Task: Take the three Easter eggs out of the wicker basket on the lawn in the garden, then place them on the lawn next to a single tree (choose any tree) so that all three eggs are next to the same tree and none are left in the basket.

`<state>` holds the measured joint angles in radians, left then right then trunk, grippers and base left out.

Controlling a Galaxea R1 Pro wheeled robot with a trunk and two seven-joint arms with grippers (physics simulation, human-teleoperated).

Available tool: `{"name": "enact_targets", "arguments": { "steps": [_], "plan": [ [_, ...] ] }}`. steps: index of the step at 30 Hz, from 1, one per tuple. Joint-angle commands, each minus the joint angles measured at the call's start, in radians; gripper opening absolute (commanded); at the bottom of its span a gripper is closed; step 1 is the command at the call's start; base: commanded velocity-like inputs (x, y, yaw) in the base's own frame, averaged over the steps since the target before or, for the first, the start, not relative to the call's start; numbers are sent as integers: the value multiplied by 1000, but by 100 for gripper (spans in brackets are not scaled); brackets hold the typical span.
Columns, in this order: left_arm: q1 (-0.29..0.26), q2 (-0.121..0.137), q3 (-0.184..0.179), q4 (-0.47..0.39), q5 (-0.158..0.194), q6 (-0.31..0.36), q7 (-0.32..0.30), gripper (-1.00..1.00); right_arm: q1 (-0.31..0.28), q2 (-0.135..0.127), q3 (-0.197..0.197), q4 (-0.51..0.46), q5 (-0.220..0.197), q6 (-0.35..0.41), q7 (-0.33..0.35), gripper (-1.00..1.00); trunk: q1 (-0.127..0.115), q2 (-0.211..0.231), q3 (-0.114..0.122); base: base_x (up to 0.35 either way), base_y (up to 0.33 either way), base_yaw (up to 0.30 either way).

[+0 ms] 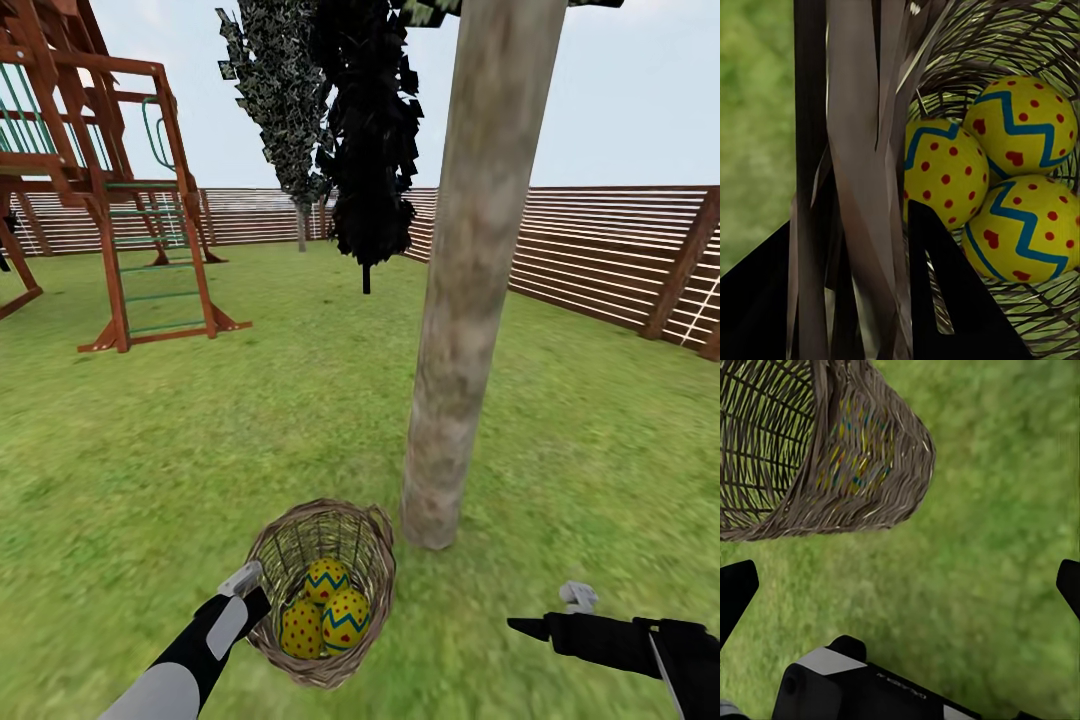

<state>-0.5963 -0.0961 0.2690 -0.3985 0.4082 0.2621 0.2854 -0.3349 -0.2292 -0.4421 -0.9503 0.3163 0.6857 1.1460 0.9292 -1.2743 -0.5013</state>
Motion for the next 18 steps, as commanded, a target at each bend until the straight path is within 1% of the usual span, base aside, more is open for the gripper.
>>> {"name": "enact_targets", "arguments": {
  "steps": [1, 18],
  "plan": [
    [0, -1, 1, -3, 12, 3, 6, -100, -1, 1, -3, -1, 7, 7, 9, 100, 4, -8, -4, 0, 0, 0],
    [0, -1, 1, 0, 12, 3, 6, -100, -1, -2, -4, -2, 4, 6, 11, 100, 69, -127, -58, 0, 0, 0]
  ]
}}
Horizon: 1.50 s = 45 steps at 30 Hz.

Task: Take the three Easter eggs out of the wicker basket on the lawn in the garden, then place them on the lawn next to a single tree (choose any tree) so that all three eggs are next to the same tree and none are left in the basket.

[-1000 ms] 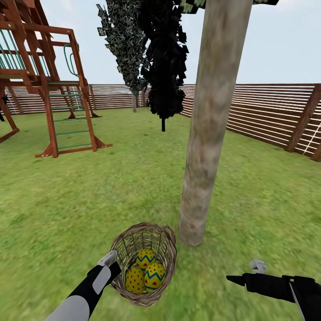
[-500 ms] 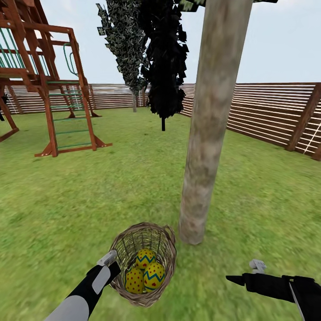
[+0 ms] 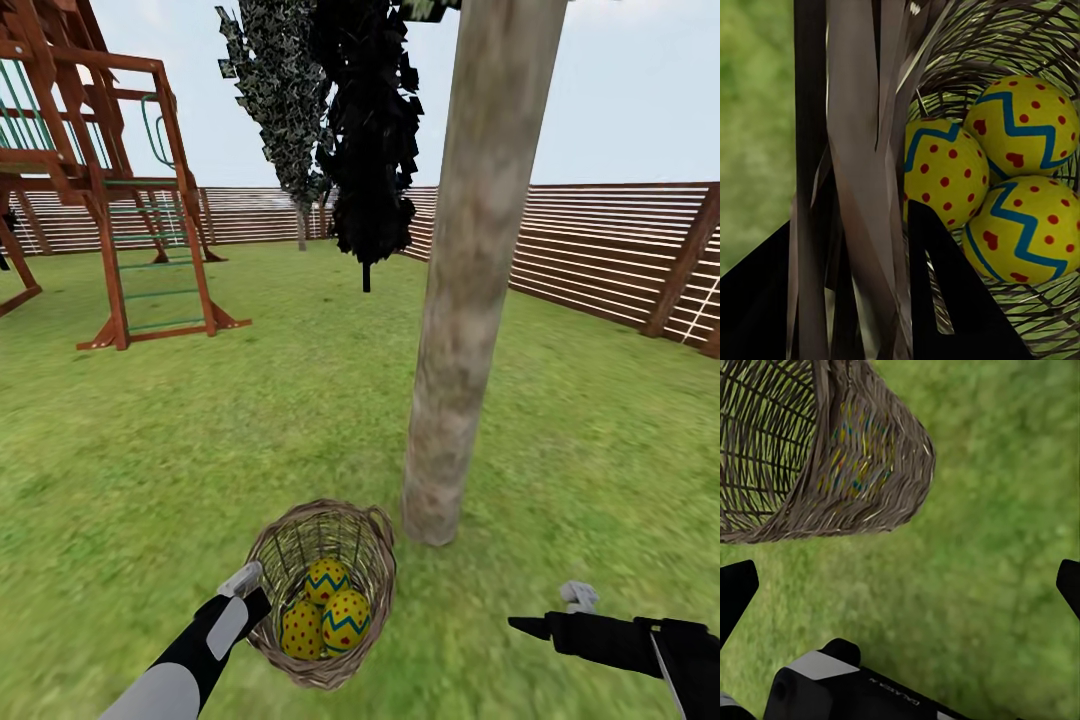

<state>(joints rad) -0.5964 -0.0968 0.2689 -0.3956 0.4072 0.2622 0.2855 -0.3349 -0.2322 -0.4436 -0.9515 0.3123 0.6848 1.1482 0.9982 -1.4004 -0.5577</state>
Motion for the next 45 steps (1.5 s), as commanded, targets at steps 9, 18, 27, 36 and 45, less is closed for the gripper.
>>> {"name": "enact_targets", "arguments": {
  "steps": [9, 18, 27, 36, 45],
  "plan": [
    [0, -1, 1, -5, 13, 3, 6, -100, -1, -3, -4, 136, 6, -111, 20, 100, 35, -64, -29, 0, 0, 0],
    [0, 0, 1, -5, 13, 5, 6, -100, -1, -7, -7, 125, 3, -113, 24, 100, 42, -78, -36, 64, 0, 0],
    [0, -1, 1, -5, 13, 5, 6, -100, -1, -7, -7, 125, 3, -113, 24, 100, 42, -78, -36, 335, 0, 0],
    [0, -1, 1, -5, 13, 4, 6, -100, -1, -7, -9, 125, 2, -112, 24, 100, 42, -78, -36, 301, 0, 0],
    [0, -3, 1, -5, 13, 3, 6, -100, -1, -9, -9, 125, 2, -111, 24, 100, 61, -113, -51, 7, 0, 0]
  ]
}}
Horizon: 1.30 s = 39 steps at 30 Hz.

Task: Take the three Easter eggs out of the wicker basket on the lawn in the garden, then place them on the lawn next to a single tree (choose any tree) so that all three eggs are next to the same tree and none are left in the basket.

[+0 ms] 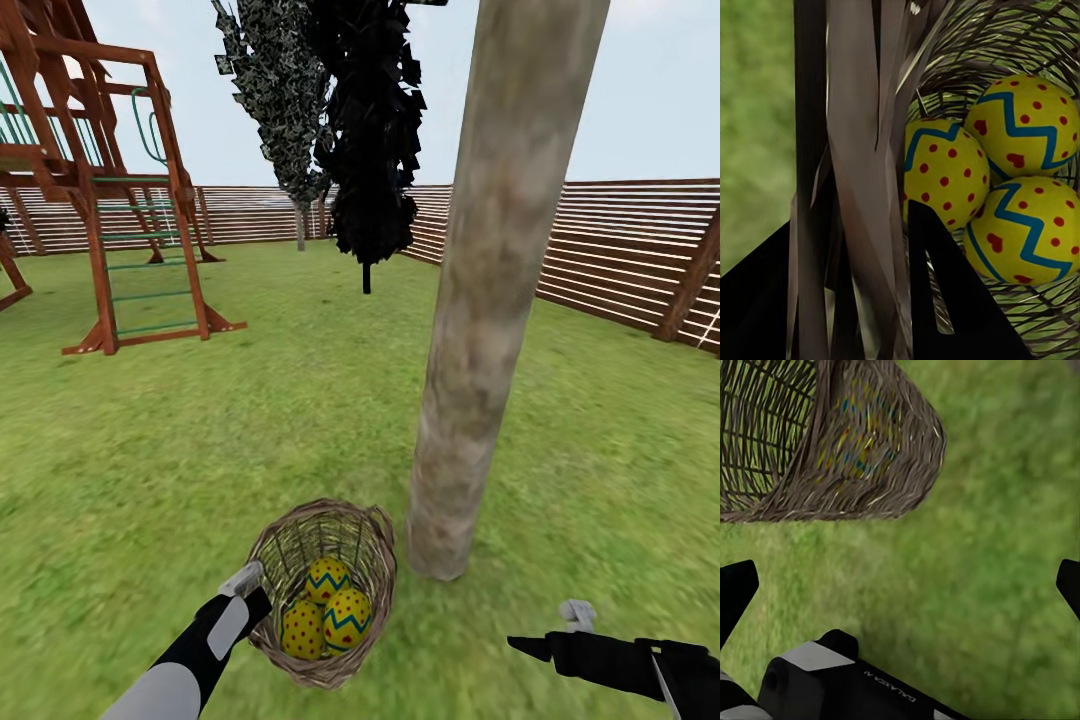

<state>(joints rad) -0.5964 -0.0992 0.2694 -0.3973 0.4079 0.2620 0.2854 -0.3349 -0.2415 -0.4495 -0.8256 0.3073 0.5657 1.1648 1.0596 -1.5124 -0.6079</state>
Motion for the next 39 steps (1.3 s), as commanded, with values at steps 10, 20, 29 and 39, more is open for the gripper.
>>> {"name": "enact_targets", "arguments": {
  "steps": [10, 20, 29, 39],
  "plan": [
    [0, -1, 1, -3, 12, 3, 6, -100, -1, 2, -5, 2, 7, 7, 90, 100, 38, -71, -32, 0, 0, 0],
    [0, -2, 1, -2, 12, 3, 6, -100, -1, 6, -4, 27, 11, 6, 82, 100, 77, -141, -64, 0, 0, 0],
    [0, -3, 0, 3, 12, 3, 5, -100, 2, 6, -3, 82, 15, 6, 80, 100, 111, -204, -92, 0, 0, 0],
    [0, -4, -1, -2, 12, 4, 6, -100, 2, 6, -3, 82, 15, 6, 80, 100, 150, -274, -123, 0, 0, 0]
  ]
}}
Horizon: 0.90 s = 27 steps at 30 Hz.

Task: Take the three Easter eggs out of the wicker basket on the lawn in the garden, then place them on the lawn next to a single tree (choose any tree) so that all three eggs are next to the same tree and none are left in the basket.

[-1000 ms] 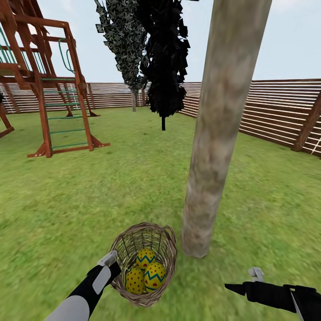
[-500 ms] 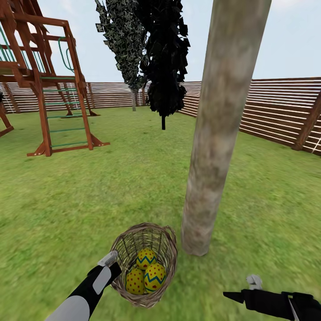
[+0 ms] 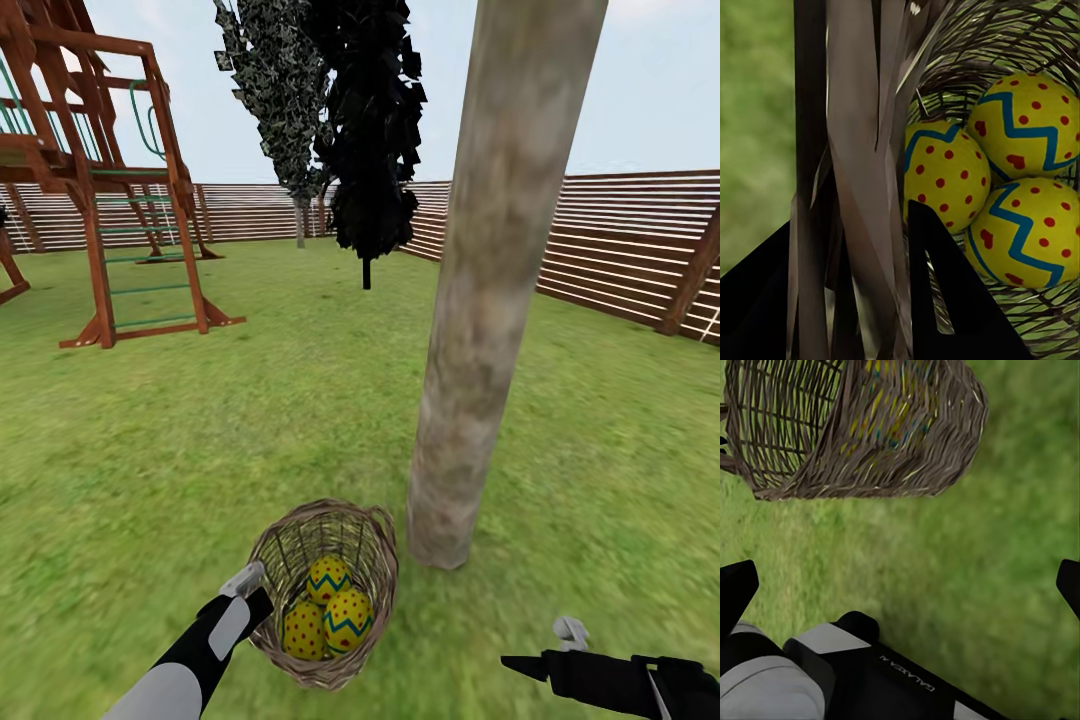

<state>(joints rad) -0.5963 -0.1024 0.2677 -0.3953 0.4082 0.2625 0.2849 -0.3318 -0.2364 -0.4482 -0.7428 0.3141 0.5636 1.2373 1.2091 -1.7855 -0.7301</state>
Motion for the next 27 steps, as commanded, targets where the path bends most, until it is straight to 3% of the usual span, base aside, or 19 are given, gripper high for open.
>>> {"name": "enact_targets", "arguments": {
  "steps": [1, 27],
  "plan": [
    [0, -1, 1, -3, 12, 3, 6, -100, -1, 0, -4, -1, 8, 9, 8, 100, 4, -8, -4, 0, 0, 0],
    [0, -2, 1, -5, 12, 3, 7, -100, -1, 0, -6, -7, 3, 9, 10, 100, 104, -190, -86, 0, 0, 0]
  ]
}}
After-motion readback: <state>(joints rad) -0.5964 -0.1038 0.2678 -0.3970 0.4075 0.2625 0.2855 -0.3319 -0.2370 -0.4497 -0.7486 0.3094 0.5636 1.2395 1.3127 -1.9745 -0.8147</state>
